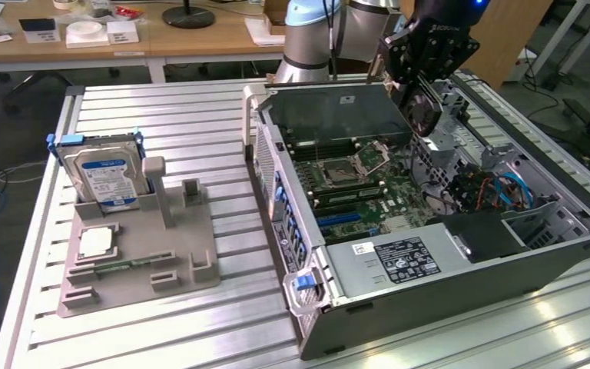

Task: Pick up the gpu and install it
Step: 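Insert the gpu into the slot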

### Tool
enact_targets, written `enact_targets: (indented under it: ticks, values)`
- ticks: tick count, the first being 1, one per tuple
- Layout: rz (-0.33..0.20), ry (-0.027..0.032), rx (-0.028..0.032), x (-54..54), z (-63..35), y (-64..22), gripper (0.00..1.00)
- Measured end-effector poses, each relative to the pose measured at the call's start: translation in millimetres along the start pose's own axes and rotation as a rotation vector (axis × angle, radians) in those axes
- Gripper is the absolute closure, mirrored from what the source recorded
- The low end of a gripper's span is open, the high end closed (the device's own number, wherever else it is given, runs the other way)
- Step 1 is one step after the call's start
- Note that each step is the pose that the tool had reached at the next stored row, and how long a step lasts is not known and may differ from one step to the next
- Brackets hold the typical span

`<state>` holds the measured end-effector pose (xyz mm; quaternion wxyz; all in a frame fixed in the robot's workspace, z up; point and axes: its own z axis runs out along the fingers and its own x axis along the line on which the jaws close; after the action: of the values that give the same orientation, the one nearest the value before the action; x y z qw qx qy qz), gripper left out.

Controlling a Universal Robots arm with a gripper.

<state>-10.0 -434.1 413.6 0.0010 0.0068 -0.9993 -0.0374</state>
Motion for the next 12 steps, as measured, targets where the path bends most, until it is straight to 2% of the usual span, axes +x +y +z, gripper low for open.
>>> enact_targets:
  ticks: [9,12]
  values:
    - [-0.002,0.0001,0.0,0.0,0.0,0.0,0.72]
    - [-0.026,0.0019,0.0,0.0,0.0,-0.1,0.72]
